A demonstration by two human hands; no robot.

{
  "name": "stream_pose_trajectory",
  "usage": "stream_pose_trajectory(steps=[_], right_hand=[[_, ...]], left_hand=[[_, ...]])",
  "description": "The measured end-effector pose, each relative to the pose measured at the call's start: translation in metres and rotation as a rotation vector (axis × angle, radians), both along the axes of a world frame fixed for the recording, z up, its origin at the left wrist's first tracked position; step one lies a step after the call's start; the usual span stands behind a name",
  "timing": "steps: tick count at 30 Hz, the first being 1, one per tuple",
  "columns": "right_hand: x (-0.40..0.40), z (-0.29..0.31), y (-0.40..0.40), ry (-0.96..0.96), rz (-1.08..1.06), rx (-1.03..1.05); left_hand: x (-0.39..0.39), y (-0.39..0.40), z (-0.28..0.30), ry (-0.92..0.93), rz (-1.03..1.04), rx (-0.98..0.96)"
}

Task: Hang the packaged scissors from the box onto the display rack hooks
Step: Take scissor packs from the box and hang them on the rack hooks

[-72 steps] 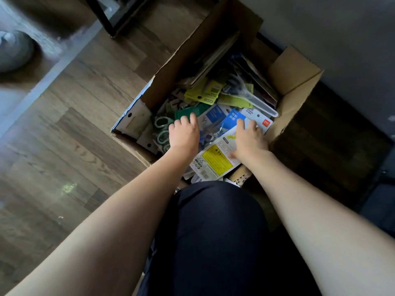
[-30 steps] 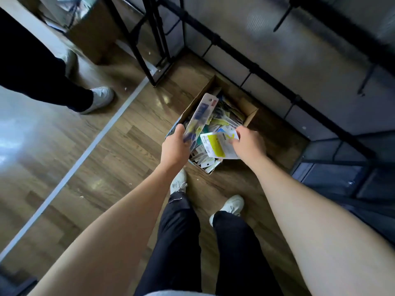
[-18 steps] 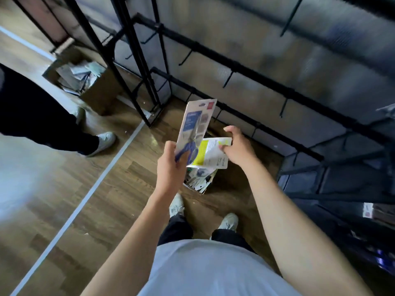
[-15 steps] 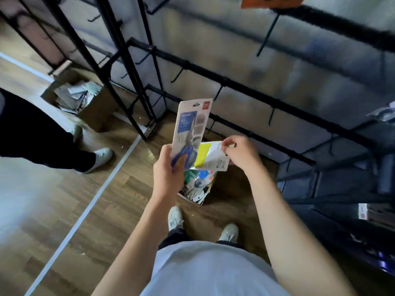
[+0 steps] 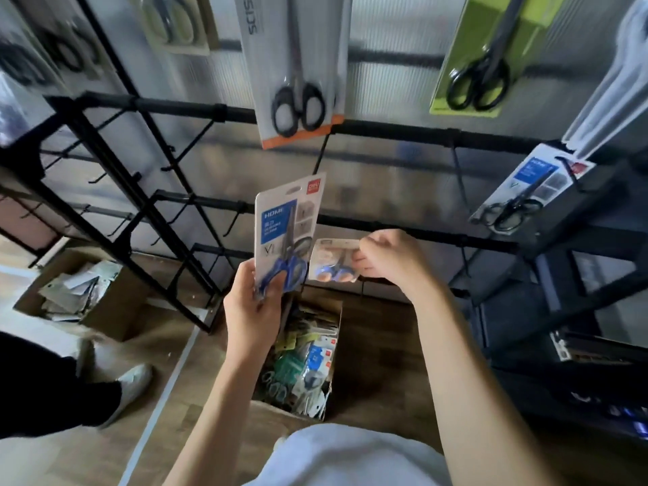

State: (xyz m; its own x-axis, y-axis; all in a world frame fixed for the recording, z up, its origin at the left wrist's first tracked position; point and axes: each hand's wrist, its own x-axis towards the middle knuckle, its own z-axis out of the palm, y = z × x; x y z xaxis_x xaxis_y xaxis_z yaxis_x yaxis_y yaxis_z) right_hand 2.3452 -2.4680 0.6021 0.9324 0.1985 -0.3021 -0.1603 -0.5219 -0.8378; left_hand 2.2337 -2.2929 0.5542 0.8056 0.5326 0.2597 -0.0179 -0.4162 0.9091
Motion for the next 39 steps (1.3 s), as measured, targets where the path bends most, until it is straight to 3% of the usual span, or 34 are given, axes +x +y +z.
stream_pose_trajectory(steps=[7, 12, 21, 26, 31, 39], right_hand=[[0.004, 0.015, -0.043, -0.305, 0.070, -0.237], [0.001, 0.017, -0.068, -0.426, -0.029, -0.323], [-0.010, 0.017, -0.136, -0.330, -0.225, -0.261], [-0.016, 0.013, -0.184, -0.436, -0.331, -0.369], [-0.021, 0.007, -0.227, -0.339, -0.454, -0.420], [-0.023, -0.004, -0.283, -0.278, -0.472, -0.408]], left_hand=[[0.023, -0.017, 0.006, -0.019, -0.133, -0.128], [0.037, -0.041, 0.013, -0.007, -0.177, -0.238], [0.061, -0.112, 0.027, -0.010, -0.396, -0.206], [0.073, -0.156, 0.027, 0.023, -0.559, -0.193], [0.082, -0.200, 0.015, 0.103, -0.681, -0.194], [0.118, -0.278, 0.014, 0.179, -0.698, -0.310]])
